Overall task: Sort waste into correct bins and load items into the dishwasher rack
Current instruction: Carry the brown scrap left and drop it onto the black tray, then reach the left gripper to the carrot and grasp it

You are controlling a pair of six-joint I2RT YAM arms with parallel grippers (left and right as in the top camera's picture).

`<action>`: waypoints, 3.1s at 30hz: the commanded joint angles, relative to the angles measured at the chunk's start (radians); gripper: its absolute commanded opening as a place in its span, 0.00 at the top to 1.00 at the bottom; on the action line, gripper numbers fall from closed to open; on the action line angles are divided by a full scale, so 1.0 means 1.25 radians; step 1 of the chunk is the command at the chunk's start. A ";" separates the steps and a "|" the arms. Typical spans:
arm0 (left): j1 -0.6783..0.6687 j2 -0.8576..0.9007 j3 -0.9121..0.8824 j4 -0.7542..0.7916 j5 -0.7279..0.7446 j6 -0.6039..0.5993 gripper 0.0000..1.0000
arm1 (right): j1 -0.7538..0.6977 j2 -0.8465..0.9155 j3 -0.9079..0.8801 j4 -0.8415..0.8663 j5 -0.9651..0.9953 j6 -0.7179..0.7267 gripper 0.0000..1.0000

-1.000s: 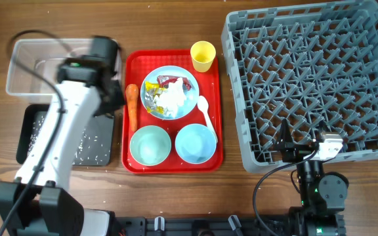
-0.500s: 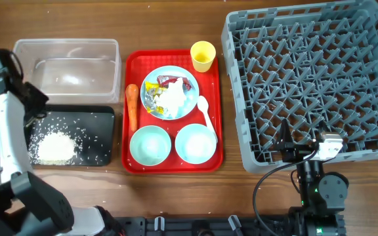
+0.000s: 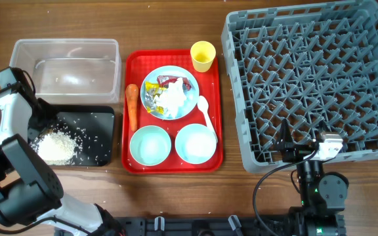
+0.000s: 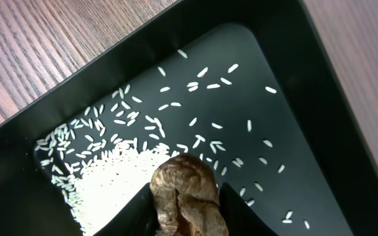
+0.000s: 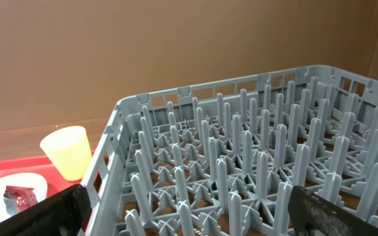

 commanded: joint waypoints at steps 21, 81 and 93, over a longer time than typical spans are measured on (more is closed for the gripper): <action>-0.009 -0.129 0.045 -0.048 0.078 0.030 0.62 | 0.003 -0.005 -0.003 0.003 -0.007 0.007 0.00; -0.625 -0.006 -0.048 0.130 -0.077 0.040 0.60 | 0.003 -0.005 -0.003 0.002 -0.007 0.007 0.00; -0.625 0.056 -0.048 0.178 -0.096 0.046 0.55 | 0.003 -0.005 -0.003 0.003 -0.007 0.007 0.00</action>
